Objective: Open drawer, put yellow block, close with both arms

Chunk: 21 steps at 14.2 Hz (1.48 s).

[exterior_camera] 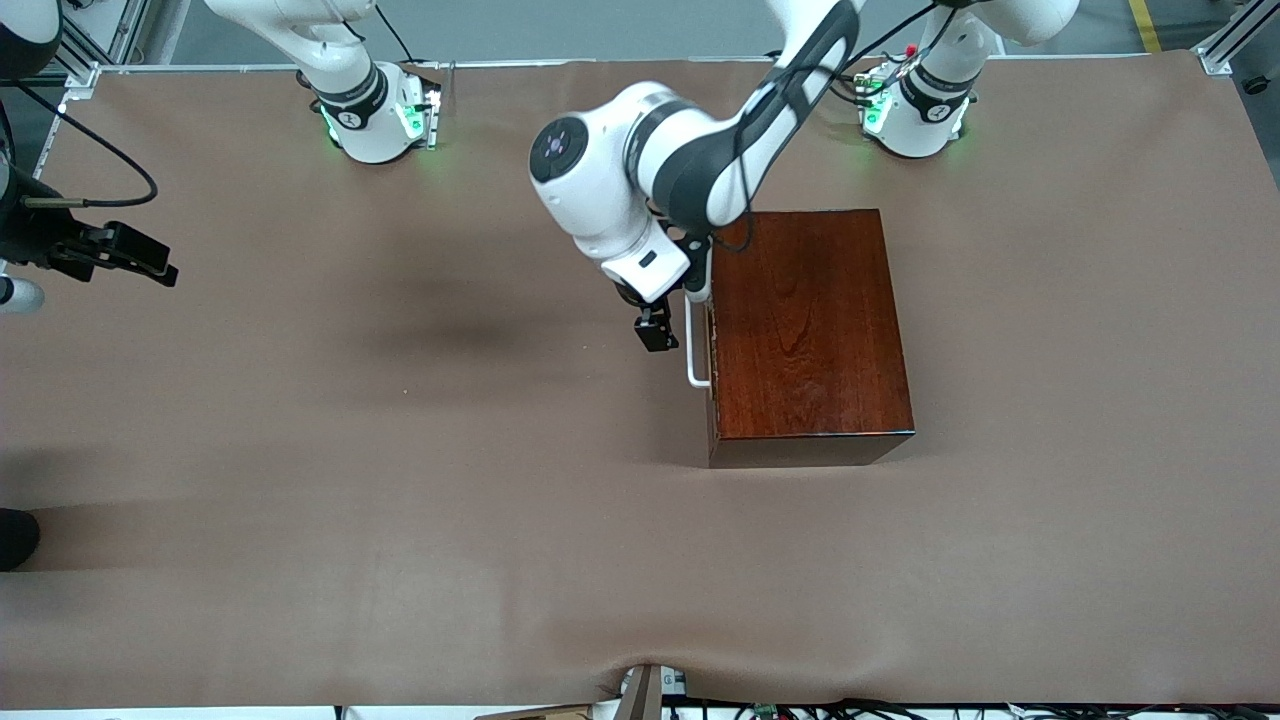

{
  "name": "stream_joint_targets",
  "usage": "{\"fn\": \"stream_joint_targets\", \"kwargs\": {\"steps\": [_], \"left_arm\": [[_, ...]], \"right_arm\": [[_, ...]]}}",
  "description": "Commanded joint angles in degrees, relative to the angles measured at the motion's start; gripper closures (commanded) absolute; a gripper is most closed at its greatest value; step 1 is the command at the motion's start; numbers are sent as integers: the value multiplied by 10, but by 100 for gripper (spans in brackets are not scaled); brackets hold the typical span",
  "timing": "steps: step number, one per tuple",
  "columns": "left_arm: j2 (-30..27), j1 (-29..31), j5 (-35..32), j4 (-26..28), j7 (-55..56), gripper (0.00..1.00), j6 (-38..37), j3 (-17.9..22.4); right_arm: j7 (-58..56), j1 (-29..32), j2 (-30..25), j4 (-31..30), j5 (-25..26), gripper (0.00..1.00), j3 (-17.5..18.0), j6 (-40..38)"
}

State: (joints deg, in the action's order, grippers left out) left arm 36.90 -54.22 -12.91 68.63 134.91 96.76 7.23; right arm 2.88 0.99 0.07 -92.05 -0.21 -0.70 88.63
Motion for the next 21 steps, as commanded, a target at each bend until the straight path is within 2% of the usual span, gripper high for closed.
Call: {"fn": "stream_joint_targets", "kwargs": {"steps": [1, 5, 10, 13, 18, 21], "left_arm": [[-49, 17, -11, 11, -84, 0, 6, 39], [-71, 119, 23, 13, -201, 0, 43, 40], [-116, 255, 113, 19, -439, 0, 49, 40], [-140, 323, 131, 36, -568, 0, 41, 38], [-220, 400, 164, 110, -755, 0, 34, 38], [-266, 413, 164, 164, -868, 0, 33, 39]], "right_arm": [[6, 10, -9, -7, -10, 0, 7, 2], [6, 10, -9, -7, -10, 0, 6, 2], [6, 10, -9, -7, -10, 0, 6, 2], [6, 10, -9, -7, -10, 0, 6, 2], [6, 10, -9, -7, -10, 0, 6, 2], [6, 10, -9, -7, -10, 0, 7, 2]]}}
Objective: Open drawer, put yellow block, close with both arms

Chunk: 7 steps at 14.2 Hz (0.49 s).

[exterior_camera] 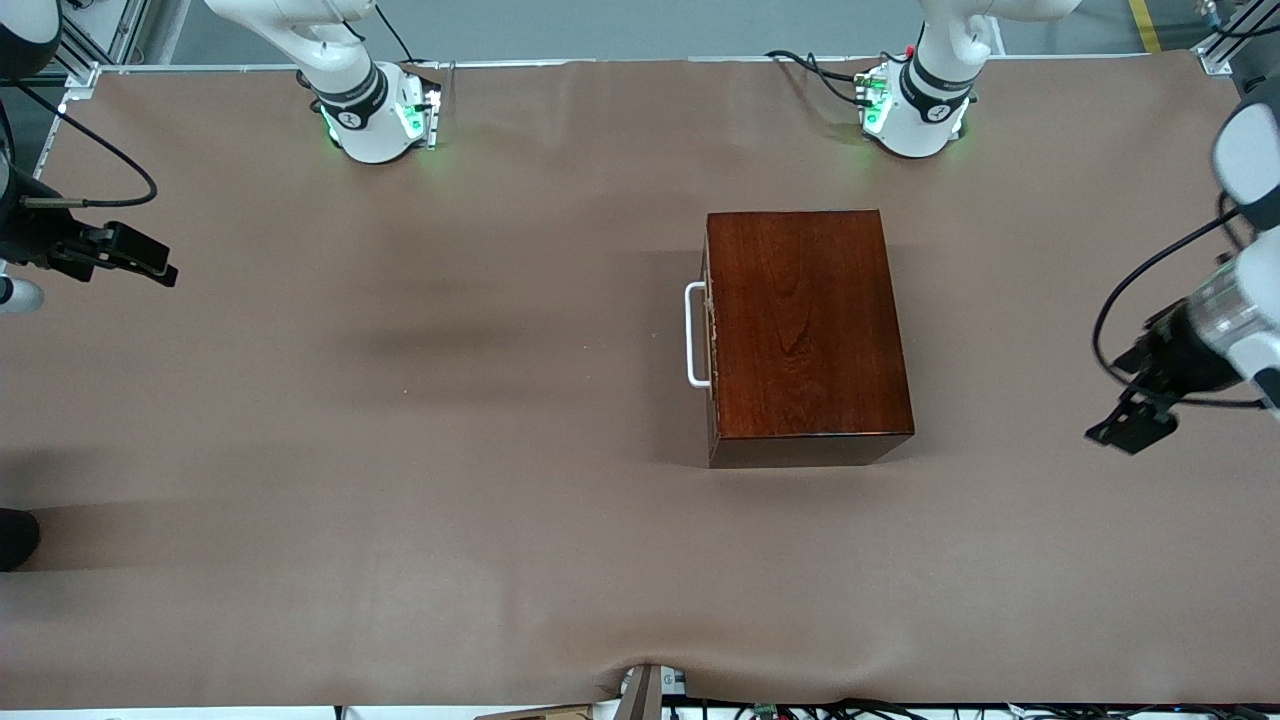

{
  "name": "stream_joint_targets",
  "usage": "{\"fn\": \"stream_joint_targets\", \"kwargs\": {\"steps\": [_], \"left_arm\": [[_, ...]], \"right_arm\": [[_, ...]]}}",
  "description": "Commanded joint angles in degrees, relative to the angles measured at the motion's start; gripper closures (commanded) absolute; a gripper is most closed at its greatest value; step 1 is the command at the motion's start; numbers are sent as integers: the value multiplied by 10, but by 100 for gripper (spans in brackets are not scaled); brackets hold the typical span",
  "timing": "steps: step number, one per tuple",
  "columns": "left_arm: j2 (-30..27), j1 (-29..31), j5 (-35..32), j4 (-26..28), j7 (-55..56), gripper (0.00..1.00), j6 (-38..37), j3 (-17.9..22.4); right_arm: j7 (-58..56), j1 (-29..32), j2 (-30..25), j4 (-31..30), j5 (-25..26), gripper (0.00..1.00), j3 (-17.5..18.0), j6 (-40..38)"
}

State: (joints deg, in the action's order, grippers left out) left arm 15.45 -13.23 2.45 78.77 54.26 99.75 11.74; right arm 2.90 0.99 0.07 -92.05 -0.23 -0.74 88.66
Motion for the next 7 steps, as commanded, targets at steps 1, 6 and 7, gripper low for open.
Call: {"fn": "stream_joint_targets", "kwargs": {"steps": [1, 6, 7], "left_arm": [[-64, 4, 11, 79, -95, 0, 3, -6], [-109, 4, 3, 111, -255, 0, -43, -4], [-112, 6, 3, 111, -286, 0, -46, -3]], "right_arm": [[6, 10, -9, -7, -10, 0, 7, 2], [6, 10, -9, -7, -10, 0, 7, 2], [6, 10, -9, -7, -10, 0, 7, 2]]}}
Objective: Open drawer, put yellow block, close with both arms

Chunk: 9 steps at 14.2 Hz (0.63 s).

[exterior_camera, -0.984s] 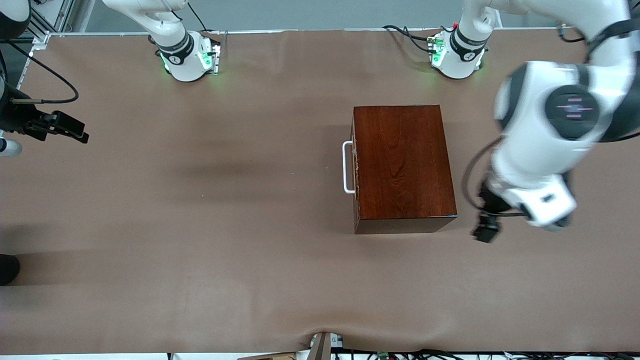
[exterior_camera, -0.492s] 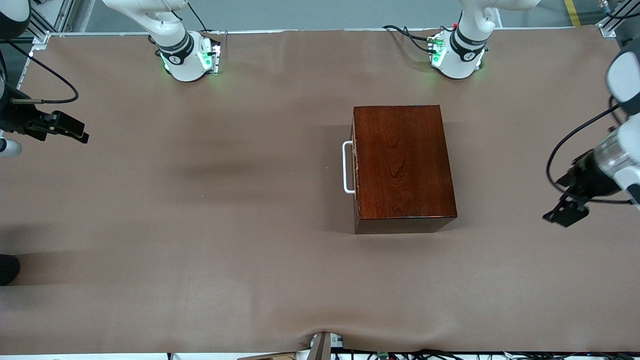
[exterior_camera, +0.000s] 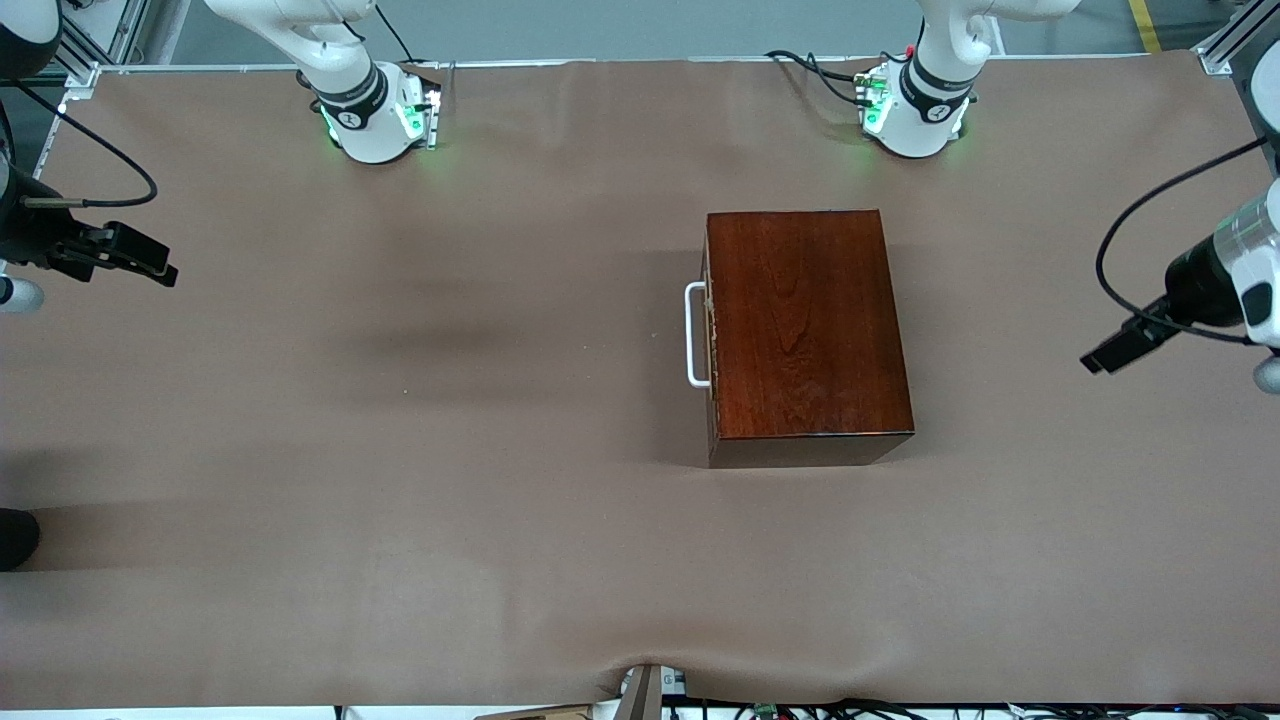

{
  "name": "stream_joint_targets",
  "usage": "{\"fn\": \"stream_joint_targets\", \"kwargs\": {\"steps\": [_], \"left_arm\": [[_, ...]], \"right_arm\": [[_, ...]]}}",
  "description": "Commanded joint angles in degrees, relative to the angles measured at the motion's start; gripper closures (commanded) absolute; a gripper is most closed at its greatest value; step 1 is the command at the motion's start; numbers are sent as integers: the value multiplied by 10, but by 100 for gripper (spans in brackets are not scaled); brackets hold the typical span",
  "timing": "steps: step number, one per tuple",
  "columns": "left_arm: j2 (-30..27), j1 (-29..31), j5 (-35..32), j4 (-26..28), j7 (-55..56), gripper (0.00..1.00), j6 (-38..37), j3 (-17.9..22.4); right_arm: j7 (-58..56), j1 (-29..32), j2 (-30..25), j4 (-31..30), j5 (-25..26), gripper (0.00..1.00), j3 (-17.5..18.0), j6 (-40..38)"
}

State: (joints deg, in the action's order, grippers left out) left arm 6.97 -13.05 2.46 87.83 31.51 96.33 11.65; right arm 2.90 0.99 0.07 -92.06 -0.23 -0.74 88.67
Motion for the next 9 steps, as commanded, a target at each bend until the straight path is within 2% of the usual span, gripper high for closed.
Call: {"fn": "stream_joint_targets", "kwargs": {"steps": [1, 2, 3, 6, 9], "left_arm": [[-36, 8, 2, 21, -88, 0, -25, -4], [-41, 21, 2, 19, -125, 0, -35, -7], [-48, 44, 3, 17, -165, 0, -50, -28], [-54, 145, 2, 17, -230, 0, -64, -140], [-59, 129, -38, 16, -265, 0, -84, -161]], "right_arm": [[6, 10, -9, -7, -10, 0, 7, 2], [6, 10, -9, -7, -10, 0, 7, 2], [6, 10, -9, -7, -10, 0, 7, 2], [6, 10, -9, -7, -10, 0, 7, 2], [6, 10, -9, -7, -10, 0, 7, 2]]}}
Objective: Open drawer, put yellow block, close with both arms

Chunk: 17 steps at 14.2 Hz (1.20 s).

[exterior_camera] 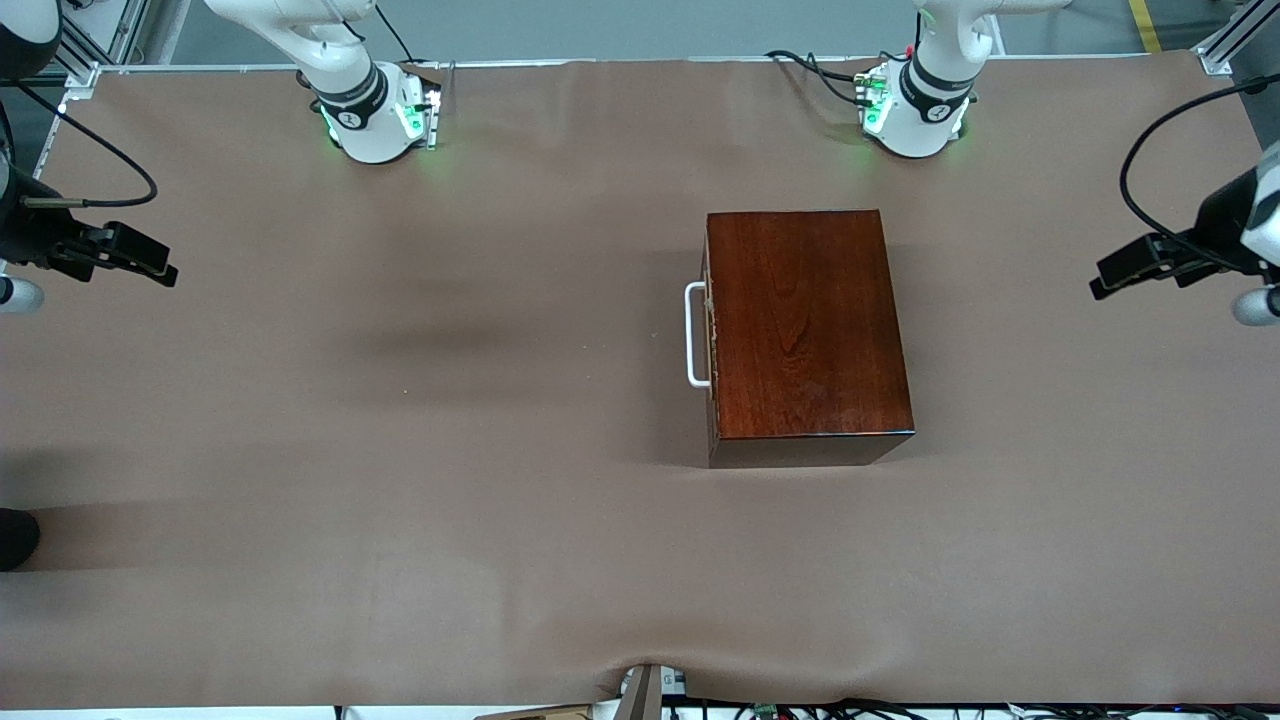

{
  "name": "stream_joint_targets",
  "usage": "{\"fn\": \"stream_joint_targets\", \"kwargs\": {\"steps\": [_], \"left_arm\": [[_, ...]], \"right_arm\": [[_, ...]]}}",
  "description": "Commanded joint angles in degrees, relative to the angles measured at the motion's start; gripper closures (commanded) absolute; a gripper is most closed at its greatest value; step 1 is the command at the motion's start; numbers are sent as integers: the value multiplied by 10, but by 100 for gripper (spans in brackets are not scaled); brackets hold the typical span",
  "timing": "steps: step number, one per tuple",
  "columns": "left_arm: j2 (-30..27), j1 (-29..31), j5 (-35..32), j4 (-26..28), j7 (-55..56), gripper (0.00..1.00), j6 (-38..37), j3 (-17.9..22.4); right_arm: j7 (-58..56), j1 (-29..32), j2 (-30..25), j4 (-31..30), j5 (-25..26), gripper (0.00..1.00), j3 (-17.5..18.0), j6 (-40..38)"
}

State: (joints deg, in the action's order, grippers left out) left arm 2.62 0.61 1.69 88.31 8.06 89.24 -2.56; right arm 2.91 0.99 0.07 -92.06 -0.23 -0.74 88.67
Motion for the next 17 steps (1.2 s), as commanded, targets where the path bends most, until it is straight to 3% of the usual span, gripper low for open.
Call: {"fn": "stream_joint_targets", "kwargs": {"steps": [1, 6, 17], "left_arm": [[-21, -14, -46, 12, -53, 0, -22, -21], [-30, -35, -44, 3, -94, 0, -57, -13], [-23, -22, -36, 6, -62, 0, -16, -14]], "right_arm": [[6, 10, -9, -7, -10, 0, 6, 2], [7, 10, -9, -7, -10, 0, 7, 1], [6, 10, -9, -7, -10, 0, 7, 1]]}}
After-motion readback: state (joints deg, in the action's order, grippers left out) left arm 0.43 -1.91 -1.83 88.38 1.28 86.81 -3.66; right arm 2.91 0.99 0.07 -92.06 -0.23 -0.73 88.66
